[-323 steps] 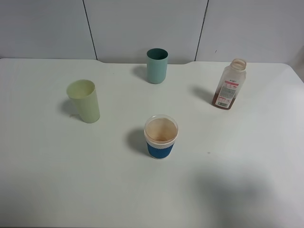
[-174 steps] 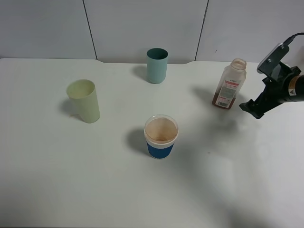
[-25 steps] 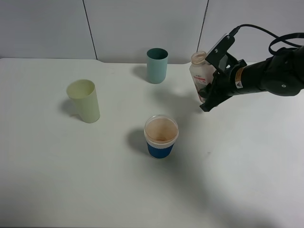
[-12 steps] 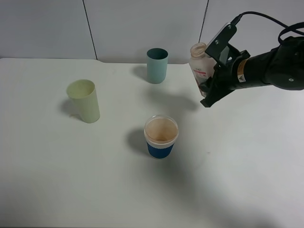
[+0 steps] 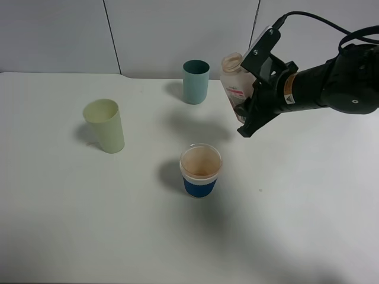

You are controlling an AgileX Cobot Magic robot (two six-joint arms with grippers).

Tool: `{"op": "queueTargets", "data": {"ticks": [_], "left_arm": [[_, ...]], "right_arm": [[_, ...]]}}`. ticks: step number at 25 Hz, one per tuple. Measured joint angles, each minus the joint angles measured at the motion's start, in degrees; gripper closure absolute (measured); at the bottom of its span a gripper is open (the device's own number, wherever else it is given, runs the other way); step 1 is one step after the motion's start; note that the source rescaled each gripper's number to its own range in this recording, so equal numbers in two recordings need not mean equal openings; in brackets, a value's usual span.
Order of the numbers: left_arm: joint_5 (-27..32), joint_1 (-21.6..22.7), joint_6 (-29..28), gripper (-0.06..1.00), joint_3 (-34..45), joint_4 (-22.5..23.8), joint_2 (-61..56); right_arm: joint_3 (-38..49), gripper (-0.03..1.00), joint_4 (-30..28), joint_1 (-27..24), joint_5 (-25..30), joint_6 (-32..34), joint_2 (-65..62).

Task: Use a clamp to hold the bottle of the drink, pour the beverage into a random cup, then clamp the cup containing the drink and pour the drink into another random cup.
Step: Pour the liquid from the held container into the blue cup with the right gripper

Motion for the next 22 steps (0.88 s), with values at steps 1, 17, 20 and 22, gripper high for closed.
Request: {"op": "queueTargets", "data": {"ticks": [1,17,20,22], "left_arm": [[0.0,0.0,0.0,0.05,0.0,0.0,0.0],[0.0,0.0,0.0,0.05,0.0,0.0,0.0],[0.0,0.0,0.0,0.05,0.0,0.0,0.0],[0.0,0.0,0.0,0.05,0.0,0.0,0.0]], "right_arm": [[0.0,0.95,0.0,0.5,0.1,0.0,0.0],[0.0,0.95,0.0,4.6,7.0,0.0,-0.5],[0.0,0.95,0.2,5.0,7.8,-0.2,-0.9],[0.0,0.95,0.2,5.1,8.0,-0.2,-1.2]]}}
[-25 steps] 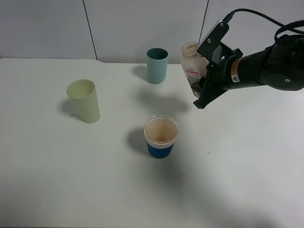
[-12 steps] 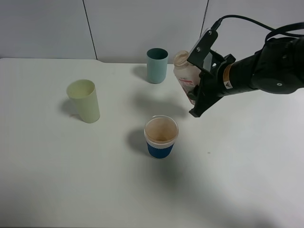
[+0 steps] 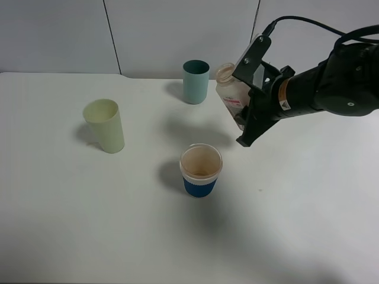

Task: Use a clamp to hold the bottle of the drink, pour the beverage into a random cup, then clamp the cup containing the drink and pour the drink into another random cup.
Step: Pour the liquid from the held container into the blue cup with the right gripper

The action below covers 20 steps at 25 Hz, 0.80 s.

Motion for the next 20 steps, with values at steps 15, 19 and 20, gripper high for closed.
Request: {"op": "queueTargets", "data": {"ticks": [15,19,20], "left_arm": [[0.0,0.0,0.0,0.05,0.0,0.0,0.0],[0.0,0.0,0.0,0.05,0.0,0.0,0.0],[0.0,0.0,0.0,0.05,0.0,0.0,0.0]], "right_arm": [[0.0,0.95,-0.2,2.7,3.9,-1.4,-0.1],[0.0,0.95,-0.2,3.9,8.3,-3.5,-0.7],[0.0,0.95,-0.2,4.1,9.2,-4.3,-1.3]]}}
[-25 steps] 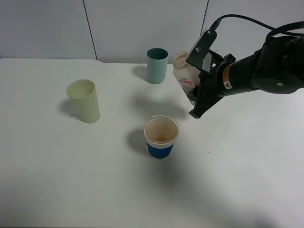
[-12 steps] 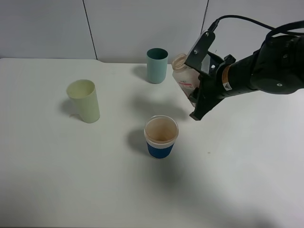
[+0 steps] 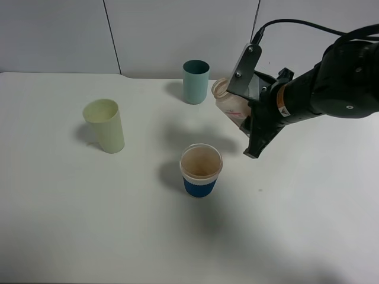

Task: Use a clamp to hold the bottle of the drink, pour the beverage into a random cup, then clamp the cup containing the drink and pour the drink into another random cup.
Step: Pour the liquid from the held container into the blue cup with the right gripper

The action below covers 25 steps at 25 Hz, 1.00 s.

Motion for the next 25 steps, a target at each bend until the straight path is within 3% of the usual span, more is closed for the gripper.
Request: {"op": "queueTargets", "data": {"ticks": [10,25], "left_arm": [[0.0,0.0,0.0,0.05,0.0,0.0,0.0],[0.0,0.0,0.0,0.05,0.0,0.0,0.0]], "right_arm": [[0.0,0.95,0.0,2.9,7.3,-4.2,-7.9],[0.0,0.95,0.0,7.7,19.5,-14.0,-8.2]]}}
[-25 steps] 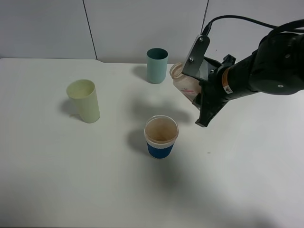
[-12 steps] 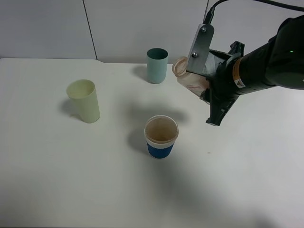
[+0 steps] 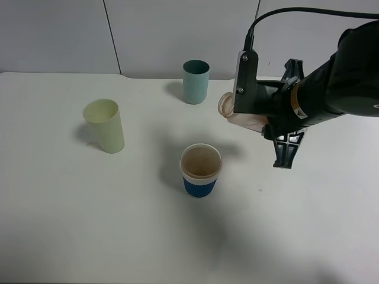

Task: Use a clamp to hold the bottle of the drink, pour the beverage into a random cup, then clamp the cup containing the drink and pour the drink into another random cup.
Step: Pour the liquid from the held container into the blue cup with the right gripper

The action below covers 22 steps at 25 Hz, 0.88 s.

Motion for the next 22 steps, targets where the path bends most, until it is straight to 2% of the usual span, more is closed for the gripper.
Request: {"op": "queueTargets", "data": {"ticks": [14,22], "left_arm": [[0.0,0.0,0.0,0.05,0.0,0.0,0.0],[0.0,0.0,0.0,0.05,0.0,0.0,0.0]], "right_arm": [[0.0,0.95,0.0,0.4,0.3,-6.0,0.0],[0.0,0.95,-0.2,1.0,-2.8,-7.1,3.8]]}}
